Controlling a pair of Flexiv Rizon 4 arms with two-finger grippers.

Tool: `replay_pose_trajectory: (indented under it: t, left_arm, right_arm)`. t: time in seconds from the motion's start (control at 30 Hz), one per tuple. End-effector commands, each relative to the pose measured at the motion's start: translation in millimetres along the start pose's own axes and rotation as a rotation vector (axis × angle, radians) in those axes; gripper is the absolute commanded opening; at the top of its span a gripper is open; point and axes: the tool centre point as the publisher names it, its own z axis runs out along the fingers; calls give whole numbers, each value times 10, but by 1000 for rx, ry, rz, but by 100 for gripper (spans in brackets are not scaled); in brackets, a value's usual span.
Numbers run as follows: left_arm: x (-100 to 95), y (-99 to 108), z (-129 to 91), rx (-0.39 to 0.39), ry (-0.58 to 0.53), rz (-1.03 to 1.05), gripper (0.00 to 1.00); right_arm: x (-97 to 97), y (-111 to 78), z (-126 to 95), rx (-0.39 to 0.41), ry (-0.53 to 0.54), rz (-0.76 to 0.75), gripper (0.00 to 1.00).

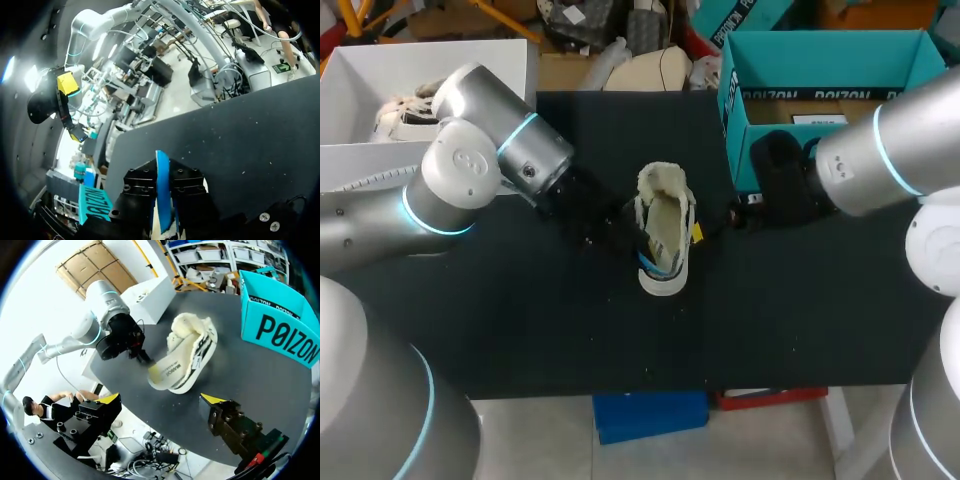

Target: Take the shoe out of the shoebox, open the shoe tongue, remove and reinsert the insole, then place the shoe into the shoebox

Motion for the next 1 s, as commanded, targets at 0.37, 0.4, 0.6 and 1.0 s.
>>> replay_pose_trajectory:
  t: [0.37, 0.4, 0.6, 1.0]
  left_arm:
    - [-92, -283, 60, 51, -39, -41, 0]
    - [-85, -324, 57, 55, -47, -54, 0]
    - [-63, -532, 28, 49, -79, -66, 0]
    - [-131, -841, 28, 42, -164, -80, 0]
  right_arm:
    - [10, 3, 8, 1, -4, 1, 100]
    - [10, 3, 8, 1, -4, 1, 100]
    - [10, 3, 8, 1, -4, 1, 100]
    - [10, 3, 8, 1, -4, 1, 100]
